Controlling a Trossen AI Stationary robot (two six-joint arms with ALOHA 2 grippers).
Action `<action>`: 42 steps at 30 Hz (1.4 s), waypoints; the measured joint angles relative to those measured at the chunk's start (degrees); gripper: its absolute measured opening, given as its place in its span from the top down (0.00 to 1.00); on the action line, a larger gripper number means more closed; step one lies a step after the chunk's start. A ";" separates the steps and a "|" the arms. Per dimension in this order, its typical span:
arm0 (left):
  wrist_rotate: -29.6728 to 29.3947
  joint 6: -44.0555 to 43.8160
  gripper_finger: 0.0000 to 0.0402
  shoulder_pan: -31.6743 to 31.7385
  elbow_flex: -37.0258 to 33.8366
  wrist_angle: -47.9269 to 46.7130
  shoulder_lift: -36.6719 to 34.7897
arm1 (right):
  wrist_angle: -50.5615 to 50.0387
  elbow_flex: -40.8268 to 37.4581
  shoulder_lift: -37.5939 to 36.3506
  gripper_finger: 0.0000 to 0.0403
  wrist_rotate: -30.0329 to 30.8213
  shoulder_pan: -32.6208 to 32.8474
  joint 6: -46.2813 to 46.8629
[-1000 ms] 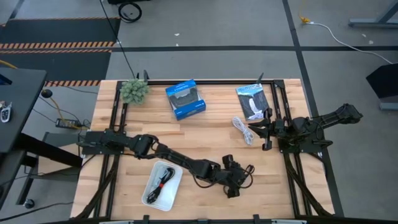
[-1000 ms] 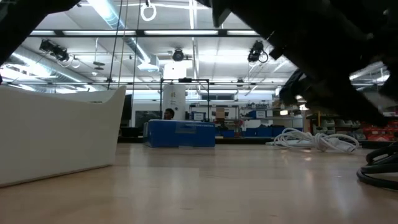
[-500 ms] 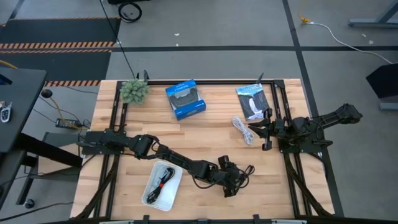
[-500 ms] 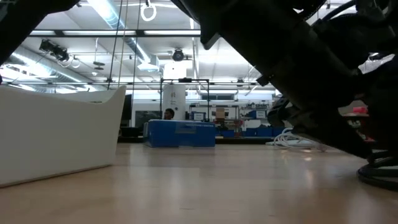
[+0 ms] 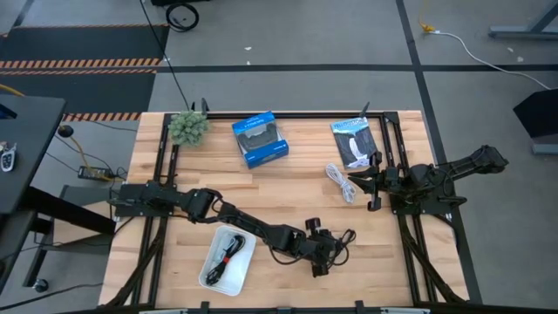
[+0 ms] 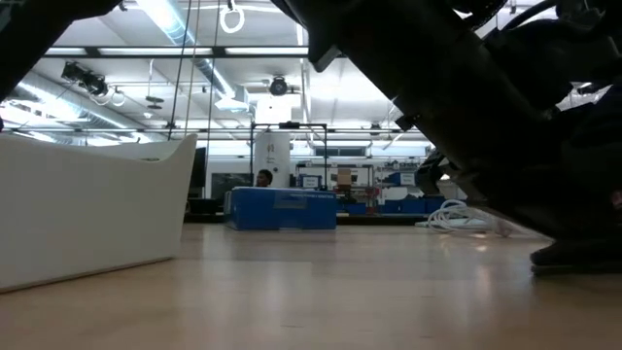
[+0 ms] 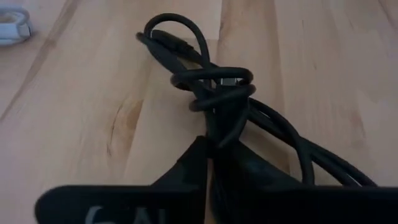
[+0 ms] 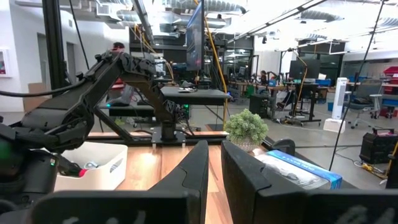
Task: Pick and place USB-C Cables
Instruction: Put the black charger cable into the bin
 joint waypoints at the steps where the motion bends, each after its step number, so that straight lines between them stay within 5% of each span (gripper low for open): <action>1: -0.13 0.06 0.90 0.02 0.00 -0.54 -0.28 | 0.00 0.00 0.00 0.88 -0.01 -0.01 0.01; 9: -6.64 -3.74 0.90 -1.69 4.56 -20.44 -6.44 | -0.01 0.00 0.00 0.88 -0.01 0.01 0.00; 22: -3.15 -37.83 0.90 -9.20 10.07 -61.41 -12.69 | 0.03 0.00 0.00 0.88 0.00 -0.01 0.01; 28: -1.11 -48.75 0.90 -13.68 10.10 -65.22 -14.72 | 0.03 0.00 0.00 0.88 0.00 -0.01 0.01; 38: 13.48 -57.95 0.90 -19.99 10.08 -66.68 -18.70 | 0.01 0.00 0.00 0.88 0.00 0.01 0.01; 42: 14.34 -63.06 0.90 -22.09 10.08 -67.86 -21.86 | 0.05 0.00 0.00 0.88 -0.02 -0.01 0.01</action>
